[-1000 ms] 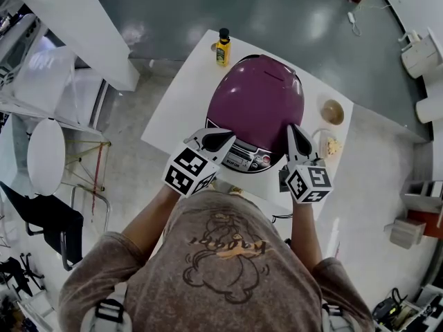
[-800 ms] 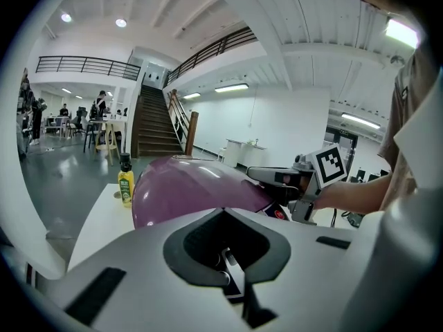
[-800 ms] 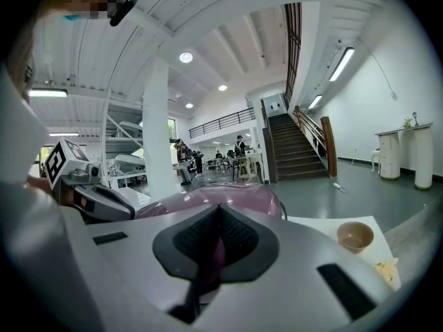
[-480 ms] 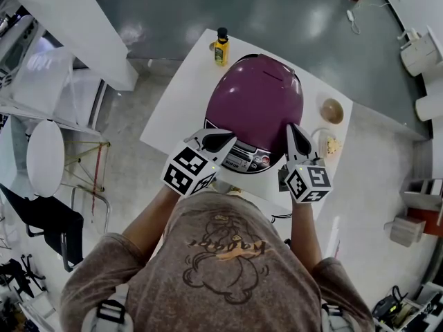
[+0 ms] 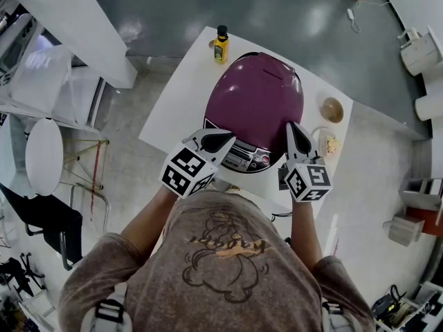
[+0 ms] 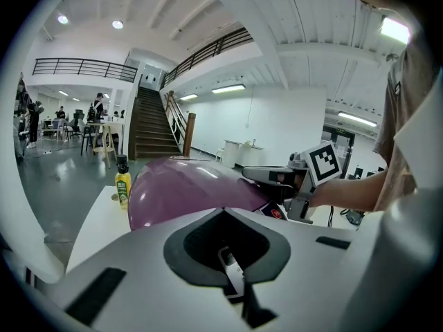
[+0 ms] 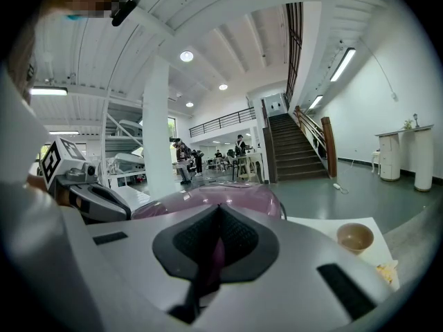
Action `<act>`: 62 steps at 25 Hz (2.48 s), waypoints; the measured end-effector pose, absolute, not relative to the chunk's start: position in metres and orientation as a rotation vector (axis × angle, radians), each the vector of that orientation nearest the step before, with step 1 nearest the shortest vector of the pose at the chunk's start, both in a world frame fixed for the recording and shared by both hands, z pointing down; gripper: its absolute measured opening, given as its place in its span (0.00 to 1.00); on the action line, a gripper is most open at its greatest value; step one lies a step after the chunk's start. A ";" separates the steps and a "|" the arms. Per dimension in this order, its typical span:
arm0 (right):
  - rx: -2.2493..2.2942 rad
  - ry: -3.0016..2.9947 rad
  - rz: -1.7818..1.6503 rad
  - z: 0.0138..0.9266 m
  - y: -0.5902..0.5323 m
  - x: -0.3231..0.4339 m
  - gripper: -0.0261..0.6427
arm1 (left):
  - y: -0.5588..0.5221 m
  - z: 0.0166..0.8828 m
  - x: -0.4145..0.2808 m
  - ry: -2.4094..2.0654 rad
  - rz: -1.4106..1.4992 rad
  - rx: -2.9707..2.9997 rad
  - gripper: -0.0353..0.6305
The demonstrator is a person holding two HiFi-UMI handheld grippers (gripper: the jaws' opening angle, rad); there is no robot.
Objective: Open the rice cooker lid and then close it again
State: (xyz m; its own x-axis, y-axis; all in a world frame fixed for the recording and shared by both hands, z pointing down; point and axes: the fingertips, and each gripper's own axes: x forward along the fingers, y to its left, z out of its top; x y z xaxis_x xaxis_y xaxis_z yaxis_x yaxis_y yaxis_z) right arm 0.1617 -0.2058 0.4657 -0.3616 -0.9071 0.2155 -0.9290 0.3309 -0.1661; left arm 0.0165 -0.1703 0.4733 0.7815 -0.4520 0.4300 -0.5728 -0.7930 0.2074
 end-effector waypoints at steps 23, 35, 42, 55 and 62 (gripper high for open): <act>1.701 -2.547 0.236 0.431 -0.207 0.162 0.04 | -0.166 0.448 0.022 -0.692 0.368 2.660 0.08; 1.591 -2.589 0.206 0.401 -0.214 0.163 0.04 | -0.168 0.444 0.039 -0.626 0.380 2.696 0.08; 1.577 -2.610 0.158 0.378 -0.222 0.167 0.04 | -0.172 0.439 0.047 -0.604 0.368 2.714 0.08; 1.487 -2.728 0.281 0.352 -0.239 0.178 0.04 | -0.179 0.432 0.052 -0.609 0.363 2.730 0.09; 1.445 -2.777 0.320 0.338 -0.255 0.187 0.04 | -0.182 0.430 0.056 -0.612 0.370 2.742 0.08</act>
